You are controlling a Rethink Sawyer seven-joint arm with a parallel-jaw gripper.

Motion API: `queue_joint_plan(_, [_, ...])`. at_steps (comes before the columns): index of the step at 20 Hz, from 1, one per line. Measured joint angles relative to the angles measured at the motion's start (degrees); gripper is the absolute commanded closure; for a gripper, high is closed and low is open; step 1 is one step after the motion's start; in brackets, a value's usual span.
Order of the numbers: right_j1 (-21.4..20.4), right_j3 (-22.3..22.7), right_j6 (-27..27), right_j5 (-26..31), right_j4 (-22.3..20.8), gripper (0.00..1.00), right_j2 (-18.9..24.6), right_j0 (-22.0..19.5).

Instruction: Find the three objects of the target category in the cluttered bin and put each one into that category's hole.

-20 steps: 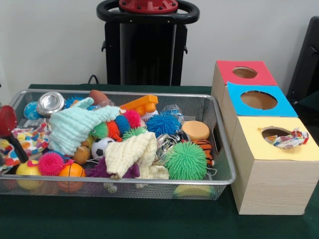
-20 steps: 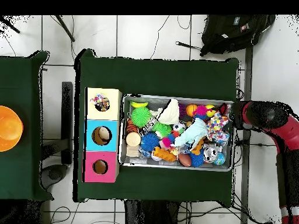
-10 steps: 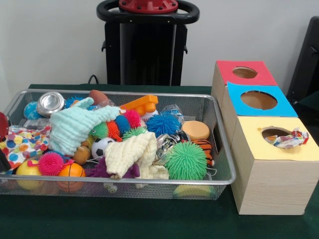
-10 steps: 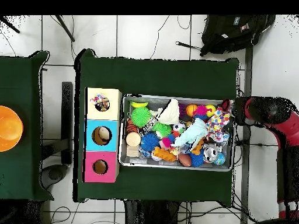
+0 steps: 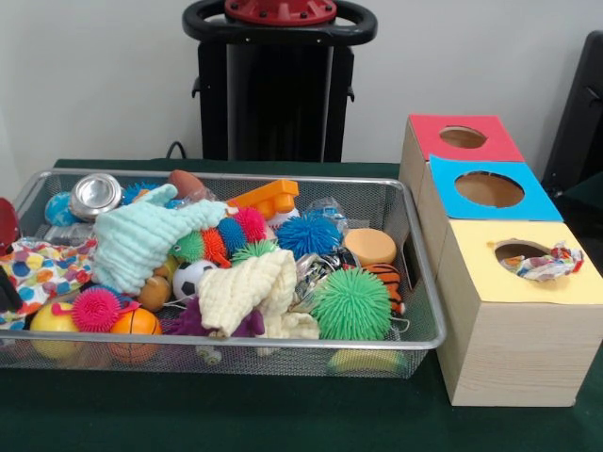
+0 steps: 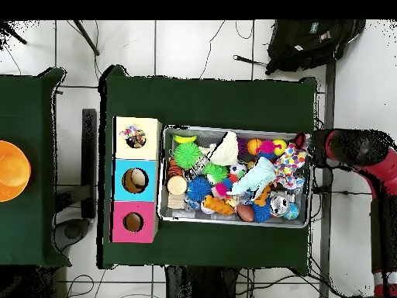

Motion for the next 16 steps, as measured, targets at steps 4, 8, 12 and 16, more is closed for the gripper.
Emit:
queue_joint_plan(4, [-3.6,3.9,0.0,0.0,0.2,1.0,0.0,-0.1])
queue_joint_plan(8, [-6.4,6.8,0.0,0.0,0.4,1.0,0.0,0.0])
queue_joint_plan(12, [-9.5,9.7,0.0,0.0,0.4,1.0,0.0,0.0])
queue_joint_plan(16, [-11.9,11.7,0.0,0.0,0.5,1.0,0.0,0.0])
